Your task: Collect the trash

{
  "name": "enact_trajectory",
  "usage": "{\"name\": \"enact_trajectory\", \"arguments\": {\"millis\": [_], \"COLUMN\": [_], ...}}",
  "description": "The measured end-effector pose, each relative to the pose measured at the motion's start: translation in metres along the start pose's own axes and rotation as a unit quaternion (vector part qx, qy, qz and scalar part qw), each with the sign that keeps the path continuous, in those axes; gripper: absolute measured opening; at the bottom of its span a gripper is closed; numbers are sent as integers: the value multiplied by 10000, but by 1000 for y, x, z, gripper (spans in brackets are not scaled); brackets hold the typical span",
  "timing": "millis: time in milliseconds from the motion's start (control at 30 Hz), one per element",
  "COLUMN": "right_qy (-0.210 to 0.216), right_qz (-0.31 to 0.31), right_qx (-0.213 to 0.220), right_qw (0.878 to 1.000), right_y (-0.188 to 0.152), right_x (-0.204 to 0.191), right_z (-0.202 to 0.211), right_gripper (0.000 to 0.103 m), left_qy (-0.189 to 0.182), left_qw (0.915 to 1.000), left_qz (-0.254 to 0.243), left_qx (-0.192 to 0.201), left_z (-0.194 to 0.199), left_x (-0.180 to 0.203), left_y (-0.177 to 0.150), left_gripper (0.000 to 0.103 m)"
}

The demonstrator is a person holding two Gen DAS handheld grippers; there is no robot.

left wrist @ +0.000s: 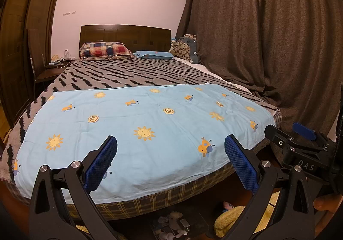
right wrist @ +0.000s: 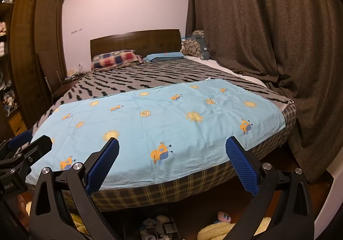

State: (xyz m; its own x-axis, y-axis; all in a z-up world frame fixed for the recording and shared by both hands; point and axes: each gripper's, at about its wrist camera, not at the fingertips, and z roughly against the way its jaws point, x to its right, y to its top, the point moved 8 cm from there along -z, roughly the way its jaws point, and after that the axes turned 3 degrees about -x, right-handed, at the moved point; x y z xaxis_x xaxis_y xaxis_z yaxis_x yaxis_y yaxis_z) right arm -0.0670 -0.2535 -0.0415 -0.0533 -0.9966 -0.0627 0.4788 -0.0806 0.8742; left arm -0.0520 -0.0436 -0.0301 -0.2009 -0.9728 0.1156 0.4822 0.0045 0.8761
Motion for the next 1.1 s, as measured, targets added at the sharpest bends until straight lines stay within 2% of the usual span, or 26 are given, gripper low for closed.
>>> {"name": "enact_trajectory", "arguments": {"millis": [233,367,533,800,1100], "right_qy": [-40,-30,-28,-61,-90], "right_qz": [-23,-6,-4,1,16], "right_qx": [-50,-71,-102,-178,-34], "right_qw": [10000,10000,9999,9998,10000], "right_y": [-3,-5,-6,-8,-1], "right_x": [3,3,3,5,7], "right_z": [-5,-7,-9,-13,-20], "right_gripper": [100,100,100,100,100], "left_qy": [220,171,315,351,311], "left_qw": [9997,9997,9995,9994,9991], "left_qz": [50,171,47,39,228], "left_qx": [27,11,-9,34,-162], "left_z": [1,2,0,0,-11], "left_x": [-6,-10,-9,-7,-15], "left_y": [3,4,2,1,1], "left_gripper": [95,95,95,95,95]}}
